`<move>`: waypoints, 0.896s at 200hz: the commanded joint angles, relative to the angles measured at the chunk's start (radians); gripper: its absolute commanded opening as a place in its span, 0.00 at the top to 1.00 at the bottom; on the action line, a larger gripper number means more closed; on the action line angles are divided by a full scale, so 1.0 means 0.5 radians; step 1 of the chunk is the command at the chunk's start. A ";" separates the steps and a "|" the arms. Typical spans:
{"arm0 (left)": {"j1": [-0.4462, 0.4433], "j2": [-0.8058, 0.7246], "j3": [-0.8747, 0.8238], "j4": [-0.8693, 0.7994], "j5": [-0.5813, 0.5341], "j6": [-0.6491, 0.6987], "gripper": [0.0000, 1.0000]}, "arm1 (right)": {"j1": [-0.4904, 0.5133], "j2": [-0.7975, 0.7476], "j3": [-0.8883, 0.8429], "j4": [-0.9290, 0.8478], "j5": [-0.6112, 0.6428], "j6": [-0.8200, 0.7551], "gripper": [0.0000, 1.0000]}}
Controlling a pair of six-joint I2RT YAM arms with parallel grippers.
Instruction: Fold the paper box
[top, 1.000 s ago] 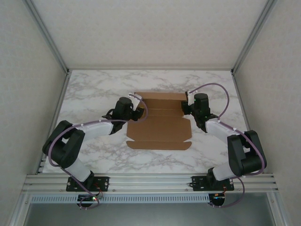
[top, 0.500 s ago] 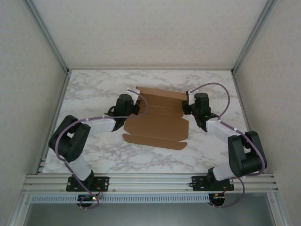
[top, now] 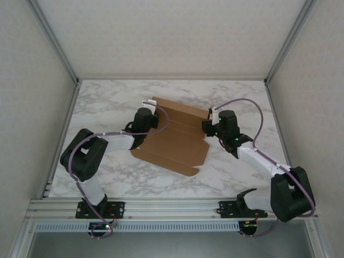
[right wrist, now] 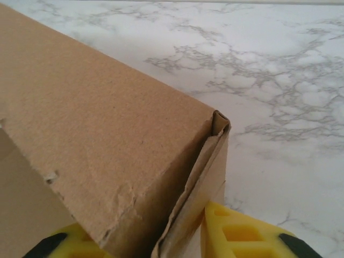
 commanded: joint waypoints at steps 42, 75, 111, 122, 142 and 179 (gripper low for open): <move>-0.002 0.036 -0.018 0.027 0.040 0.017 1.00 | 0.090 -0.215 0.014 -0.120 -0.216 0.100 0.43; -0.007 0.005 -0.051 0.014 0.101 0.063 1.00 | 0.089 -0.383 0.124 -0.276 -0.341 0.124 0.26; -0.044 0.008 -0.048 -0.003 0.133 0.129 1.00 | 0.089 -0.483 0.322 -0.459 -0.475 0.146 0.25; -0.044 0.004 -0.045 -0.009 0.129 0.136 1.00 | 0.087 -0.489 0.386 -0.491 -0.471 0.148 0.24; -0.046 -0.013 -0.045 -0.010 0.154 0.154 1.00 | 0.084 -0.414 0.570 -0.632 -0.360 0.225 0.23; -0.054 -0.004 -0.030 -0.016 0.174 0.179 1.00 | 0.058 0.181 1.244 -1.164 -0.332 0.297 0.55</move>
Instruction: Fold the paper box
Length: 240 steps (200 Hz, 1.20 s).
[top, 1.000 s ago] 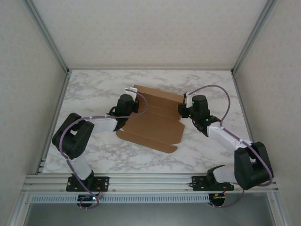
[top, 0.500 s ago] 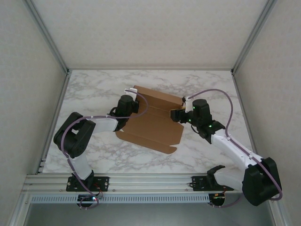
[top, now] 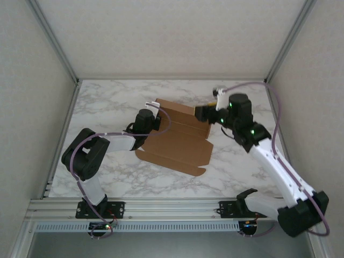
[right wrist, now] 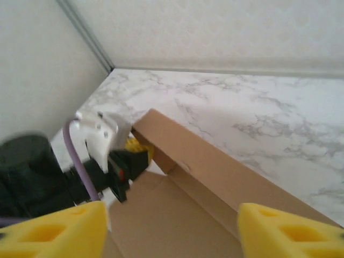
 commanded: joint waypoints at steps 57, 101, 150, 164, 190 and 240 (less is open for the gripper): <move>-0.037 0.069 0.048 -0.016 -0.020 -0.052 1.00 | -0.038 1.173 0.902 -0.498 -0.452 0.409 0.77; -0.077 0.130 0.070 0.066 -0.144 -0.109 1.00 | 0.022 1.444 1.013 -0.497 -0.584 0.427 0.77; -0.092 0.247 0.127 -0.019 -0.239 -0.242 1.00 | 0.054 1.491 1.003 -0.654 -0.364 0.281 0.77; -0.093 0.273 0.128 -0.034 -0.237 -0.263 1.00 | 0.064 1.505 1.005 -0.700 -0.311 0.227 0.76; -0.092 0.305 0.121 -0.041 -0.216 -0.288 1.00 | 0.093 1.547 1.027 -0.802 -0.178 0.128 0.77; -0.093 0.383 0.184 -0.126 -0.222 -0.357 0.90 | 0.103 1.526 1.039 -0.805 -0.202 0.114 0.77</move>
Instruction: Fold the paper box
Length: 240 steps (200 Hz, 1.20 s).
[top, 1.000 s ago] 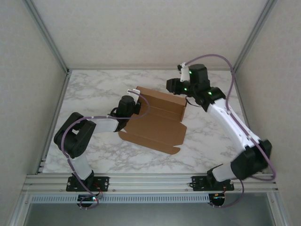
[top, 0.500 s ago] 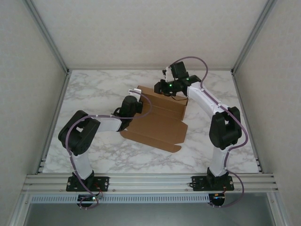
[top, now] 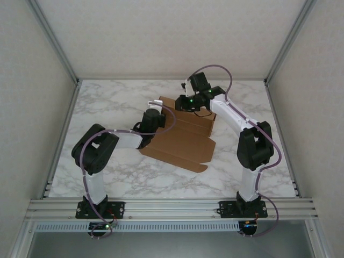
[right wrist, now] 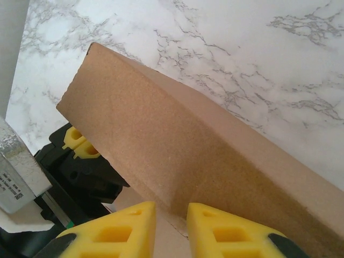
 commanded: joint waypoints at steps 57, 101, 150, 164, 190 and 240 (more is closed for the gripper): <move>-0.052 0.232 0.161 -0.384 -0.376 -0.144 1.00 | 0.022 0.031 0.027 -0.202 -0.010 0.007 0.76; -0.049 0.106 0.050 -0.302 -0.190 -0.177 0.77 | 0.013 -0.073 0.099 -0.222 -0.032 0.025 0.63; -0.007 -0.262 -0.072 -0.247 0.148 -0.234 0.54 | -0.032 -0.218 0.207 -0.226 0.024 0.063 0.62; 0.003 -0.379 -0.091 -0.253 0.214 -0.255 0.50 | -0.038 -0.231 0.227 -0.215 0.016 0.066 0.62; 0.019 -0.605 -0.150 -0.305 0.231 -0.299 0.49 | -0.043 -0.171 0.303 -0.213 -0.060 0.085 0.65; 0.049 -1.021 -0.218 -0.599 -0.040 -0.484 0.49 | 0.019 0.113 0.502 -0.189 -0.206 0.120 0.69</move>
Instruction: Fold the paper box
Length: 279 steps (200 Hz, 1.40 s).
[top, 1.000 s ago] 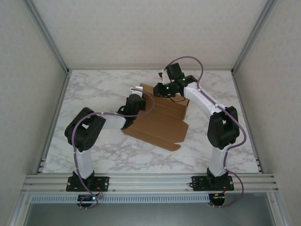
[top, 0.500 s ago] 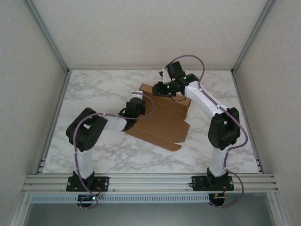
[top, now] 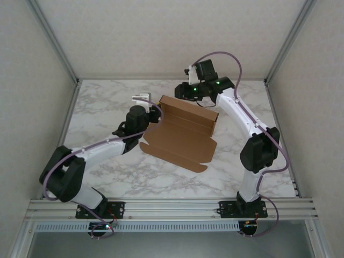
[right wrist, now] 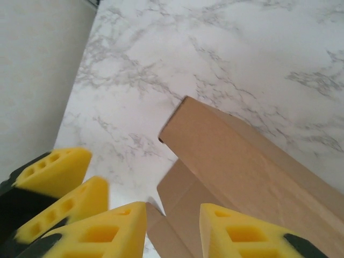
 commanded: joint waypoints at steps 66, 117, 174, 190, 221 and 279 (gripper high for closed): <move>0.060 -0.453 0.034 -0.595 -0.044 -0.276 0.49 | 0.084 0.487 0.263 -0.142 0.034 0.006 0.72; 0.062 -0.578 -0.079 -0.607 -0.017 -0.325 0.49 | 0.085 0.578 0.311 -0.231 0.075 -0.045 0.72; 0.063 -0.581 -0.065 -0.628 -0.018 -0.298 0.49 | 0.075 0.322 0.338 -0.220 0.031 -0.121 0.68; 0.063 -0.557 -0.080 -0.613 -0.022 -0.295 0.50 | 0.052 0.233 0.280 -0.220 0.047 -0.132 0.68; 0.100 -0.472 -0.090 -0.603 0.027 -0.327 0.50 | -0.030 0.018 0.049 -0.150 0.085 -0.154 0.67; 0.124 -0.494 0.048 -0.743 0.144 -0.323 0.49 | -0.159 -0.108 -0.256 -0.208 0.082 -0.273 0.68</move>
